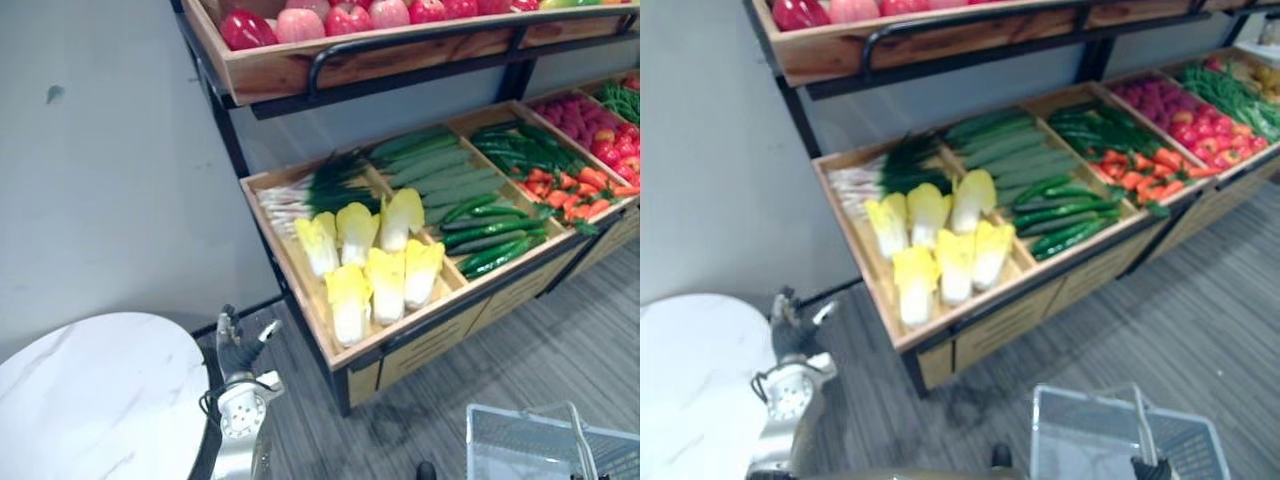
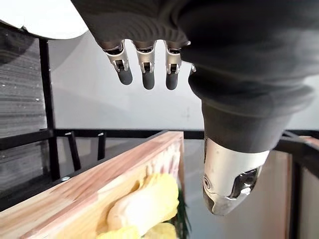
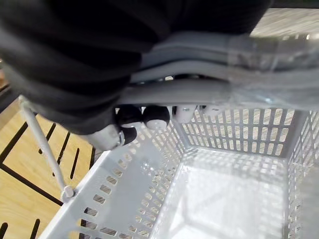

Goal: Pick vegetable in the basket

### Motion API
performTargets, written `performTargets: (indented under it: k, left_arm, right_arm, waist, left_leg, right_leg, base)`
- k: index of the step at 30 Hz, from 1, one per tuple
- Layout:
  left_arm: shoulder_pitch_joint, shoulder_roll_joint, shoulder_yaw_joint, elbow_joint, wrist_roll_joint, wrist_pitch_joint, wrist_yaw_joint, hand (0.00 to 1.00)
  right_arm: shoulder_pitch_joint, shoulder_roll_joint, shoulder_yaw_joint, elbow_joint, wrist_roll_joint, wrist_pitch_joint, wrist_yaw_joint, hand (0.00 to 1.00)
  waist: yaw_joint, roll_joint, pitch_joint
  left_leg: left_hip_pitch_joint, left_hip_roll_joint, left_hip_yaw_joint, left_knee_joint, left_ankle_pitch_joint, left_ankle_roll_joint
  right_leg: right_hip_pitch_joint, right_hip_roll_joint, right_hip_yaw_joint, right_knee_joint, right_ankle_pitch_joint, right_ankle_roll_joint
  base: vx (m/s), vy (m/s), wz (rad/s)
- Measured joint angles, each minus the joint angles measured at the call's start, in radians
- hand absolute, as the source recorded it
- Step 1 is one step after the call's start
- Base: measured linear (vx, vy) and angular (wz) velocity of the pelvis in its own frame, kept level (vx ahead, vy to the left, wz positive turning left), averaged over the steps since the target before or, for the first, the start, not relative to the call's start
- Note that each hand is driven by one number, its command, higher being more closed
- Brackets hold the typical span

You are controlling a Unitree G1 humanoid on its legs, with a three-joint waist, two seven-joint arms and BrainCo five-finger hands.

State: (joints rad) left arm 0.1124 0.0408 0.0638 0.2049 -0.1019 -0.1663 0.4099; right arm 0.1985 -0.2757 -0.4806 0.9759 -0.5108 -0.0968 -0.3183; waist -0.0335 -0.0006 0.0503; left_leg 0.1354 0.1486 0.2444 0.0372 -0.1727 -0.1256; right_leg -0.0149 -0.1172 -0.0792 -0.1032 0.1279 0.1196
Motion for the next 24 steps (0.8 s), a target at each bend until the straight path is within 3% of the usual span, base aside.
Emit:
performTargets:
  k: [11, 13, 24]
  left_arm:
    - [-0.077, -0.001, 0.012, 0.129, 0.039, 0.024, 0.066, 0.0]
    - [-0.082, 0.0, 0.012, 0.129, 0.041, 0.024, 0.074, 0.0]
    - [-0.129, -0.002, -0.094, 0.12, 0.086, 0.024, 0.083, 0.0]
  right_arm:
    - [-0.022, -0.001, 0.049, -0.021, -0.001, 0.003, -0.001, 1.0]
    - [-0.03, -0.001, 0.061, -0.02, -0.001, 0.003, -0.001, 1.0]
    - [-0.038, -0.001, 0.06, -0.018, -0.001, 0.004, -0.005, 1.0]
  waist:
    - [-0.028, 0.014, 0.013]
    - [-0.045, 0.021, 0.016]
    - [-0.048, 0.035, 0.039]
  left_leg:
    - [0.024, 0.014, 0.08, 0.0, -0.019, -0.012]
    - [0.023, 0.015, 0.087, -0.001, -0.021, -0.014]
    - [0.023, 0.014, 0.102, -0.001, -0.022, -0.014]
  right_leg:
    - [-0.02, 0.03, 0.068, -0.002, 0.004, -0.003]
    - [-0.027, 0.033, 0.076, -0.002, 0.004, -0.003]
    - [-0.037, 0.037, 0.088, -0.002, 0.007, -0.006]
  base:
    - [0.0, -0.009, -0.2]
    - [-0.01, -0.019, -0.1]
    - [0.0, -0.005, -0.04]
